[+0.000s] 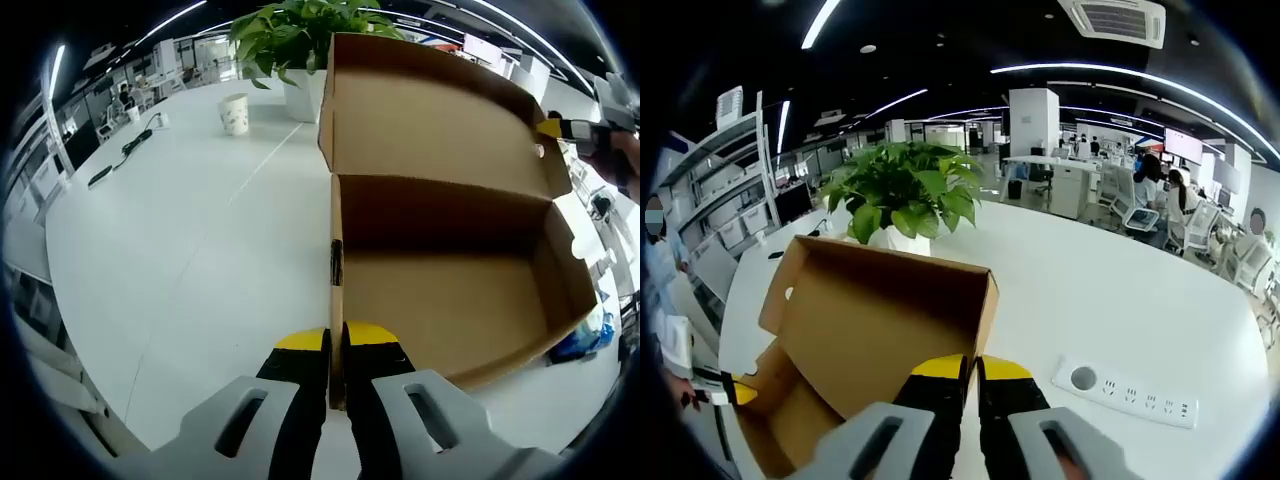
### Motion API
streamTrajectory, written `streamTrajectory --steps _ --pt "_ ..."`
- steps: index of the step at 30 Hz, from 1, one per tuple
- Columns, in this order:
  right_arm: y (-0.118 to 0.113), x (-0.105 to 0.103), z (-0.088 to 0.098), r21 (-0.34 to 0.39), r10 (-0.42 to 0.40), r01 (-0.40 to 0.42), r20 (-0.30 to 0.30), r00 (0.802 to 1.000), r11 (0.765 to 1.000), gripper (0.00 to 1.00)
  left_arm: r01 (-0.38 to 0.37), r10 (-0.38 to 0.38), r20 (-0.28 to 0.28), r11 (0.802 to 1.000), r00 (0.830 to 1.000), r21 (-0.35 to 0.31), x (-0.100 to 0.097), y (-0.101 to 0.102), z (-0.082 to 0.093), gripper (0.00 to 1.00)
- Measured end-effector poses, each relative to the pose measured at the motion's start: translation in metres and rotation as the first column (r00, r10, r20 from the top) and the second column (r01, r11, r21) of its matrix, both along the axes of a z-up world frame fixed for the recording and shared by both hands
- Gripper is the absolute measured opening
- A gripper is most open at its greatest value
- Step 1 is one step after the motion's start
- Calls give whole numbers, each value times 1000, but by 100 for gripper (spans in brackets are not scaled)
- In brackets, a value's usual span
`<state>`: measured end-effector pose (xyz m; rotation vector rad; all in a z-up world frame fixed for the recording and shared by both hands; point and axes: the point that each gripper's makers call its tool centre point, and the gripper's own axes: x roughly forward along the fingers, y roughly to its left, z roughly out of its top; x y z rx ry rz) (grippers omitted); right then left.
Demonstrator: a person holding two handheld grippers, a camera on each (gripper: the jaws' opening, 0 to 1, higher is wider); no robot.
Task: Operate the shoe box by opening the lid, removing the specified soft item, and placing it in the target area until the item is outside and the box remains undamaged.
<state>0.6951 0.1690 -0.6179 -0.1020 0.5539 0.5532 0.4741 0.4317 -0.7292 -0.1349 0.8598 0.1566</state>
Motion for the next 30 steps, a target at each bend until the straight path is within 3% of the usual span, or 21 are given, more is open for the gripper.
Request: streamTrajectory --steps 19,30 --pt "-9 -31 23 -4 42 -42 86 995 999 0 -16 16 1 1000 1000 -12 2 -1 1 4" --pt "-17 -56 24 -15 54 -53 104 993 998 0 -26 26 4 999 1000 -20 2 0 1 4"
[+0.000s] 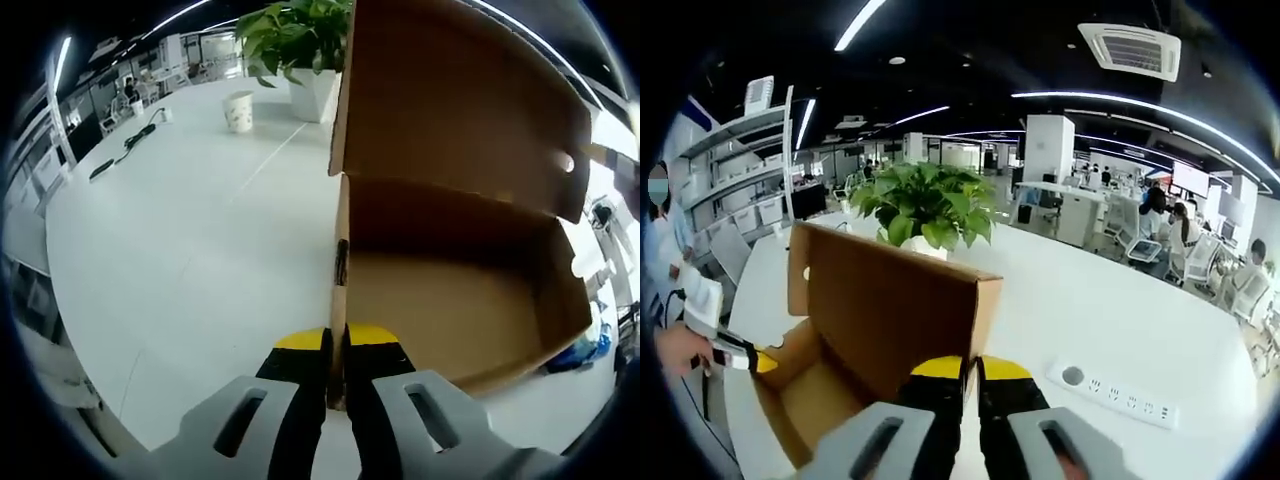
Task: Operate the shoe box by opening the lid, removing the specified soft item, and placing it in the target area until the item is outside and the box remains undamaged.
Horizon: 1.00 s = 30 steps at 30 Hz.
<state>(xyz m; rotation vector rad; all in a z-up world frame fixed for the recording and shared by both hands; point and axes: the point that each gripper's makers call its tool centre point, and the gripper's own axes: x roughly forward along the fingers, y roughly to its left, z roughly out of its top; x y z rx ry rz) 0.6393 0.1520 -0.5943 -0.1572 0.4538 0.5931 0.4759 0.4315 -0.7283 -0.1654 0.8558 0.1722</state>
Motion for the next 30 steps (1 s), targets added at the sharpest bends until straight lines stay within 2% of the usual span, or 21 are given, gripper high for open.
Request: streamTrajectory --steps 12,30 --pt "-5 -22 1 0 -5 5 17 1000 1000 0 -15 15 4 1000 1000 -17 0 -1 -1 5" --pt "-9 -54 -5 13 -68 68 39 997 998 0 -14 15 8 999 1000 -37 0 0 -1 5"
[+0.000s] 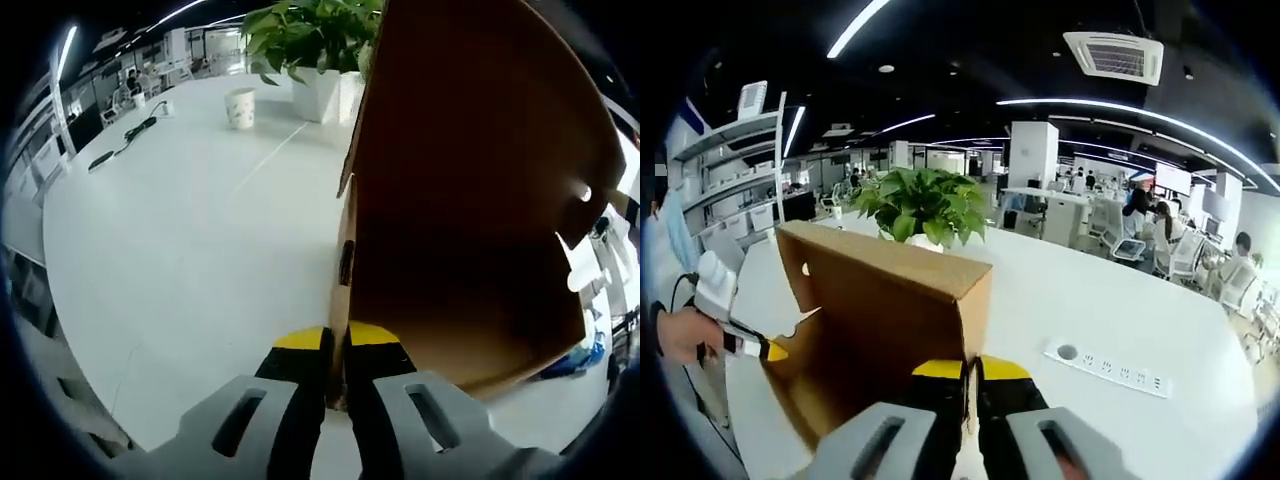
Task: Operate the shoe box by opening the lid, removing the specified soft item, and placing it in the target area until the item is outside and the box remains undamaged.
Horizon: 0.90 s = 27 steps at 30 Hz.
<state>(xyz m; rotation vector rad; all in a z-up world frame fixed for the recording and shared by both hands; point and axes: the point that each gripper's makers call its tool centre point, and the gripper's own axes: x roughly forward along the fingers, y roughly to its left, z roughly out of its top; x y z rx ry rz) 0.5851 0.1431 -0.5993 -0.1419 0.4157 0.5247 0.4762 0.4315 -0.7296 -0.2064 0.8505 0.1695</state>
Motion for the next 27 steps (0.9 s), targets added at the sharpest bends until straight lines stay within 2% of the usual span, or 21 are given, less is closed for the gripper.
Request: streamTrajectory --steps 27 --pt "-5 -30 -13 1 -43 43 -7 999 999 0 12 -12 18 999 1000 -33 -3 -1 1 5"
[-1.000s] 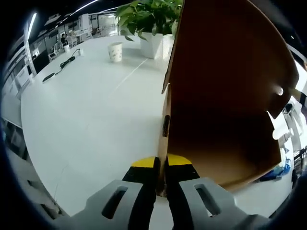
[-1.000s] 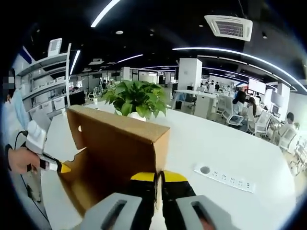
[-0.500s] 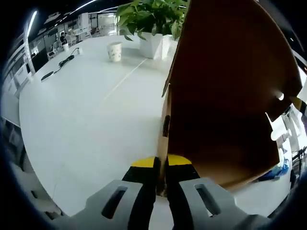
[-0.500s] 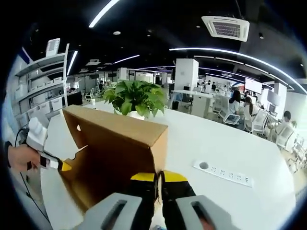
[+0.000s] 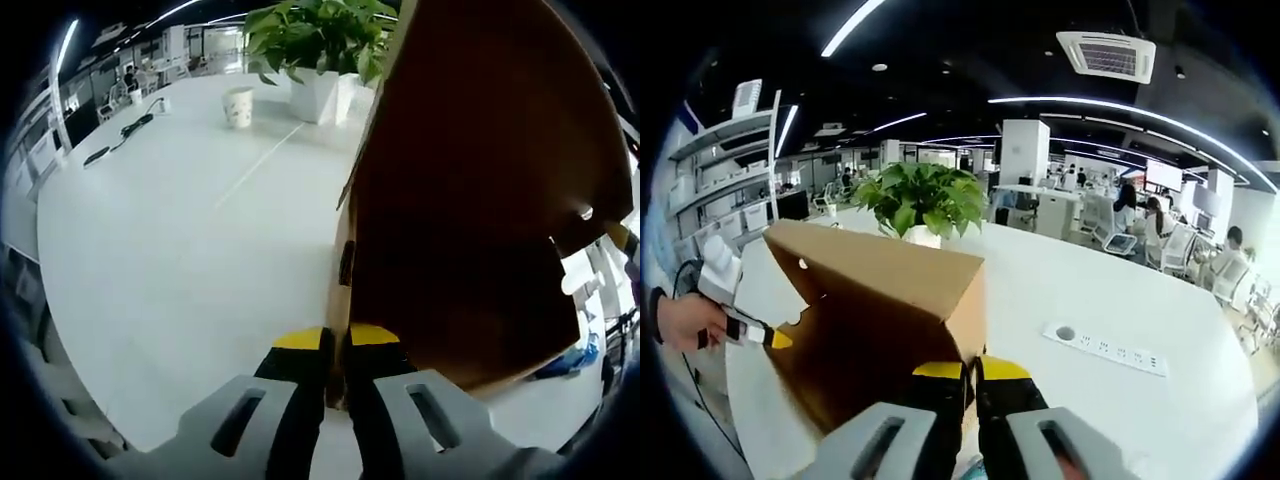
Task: Operate the shoe box by opening the lid, removing the specified soft item, and placing it in the target area until the item is outside and the box remains undamaged.
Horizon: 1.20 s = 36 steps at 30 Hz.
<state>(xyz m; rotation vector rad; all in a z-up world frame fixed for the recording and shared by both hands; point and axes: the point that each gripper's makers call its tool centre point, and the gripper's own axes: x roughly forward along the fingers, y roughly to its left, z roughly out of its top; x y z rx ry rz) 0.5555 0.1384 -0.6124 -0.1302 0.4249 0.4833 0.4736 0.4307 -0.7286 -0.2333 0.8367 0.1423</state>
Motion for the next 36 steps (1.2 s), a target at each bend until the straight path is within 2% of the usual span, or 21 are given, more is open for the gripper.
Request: streamTrajectory --steps 36 --pt "-4 -35 -30 -17 -24 24 -33 999 1000 0 109 -104 72 991 992 -72 2 -5 0 9"
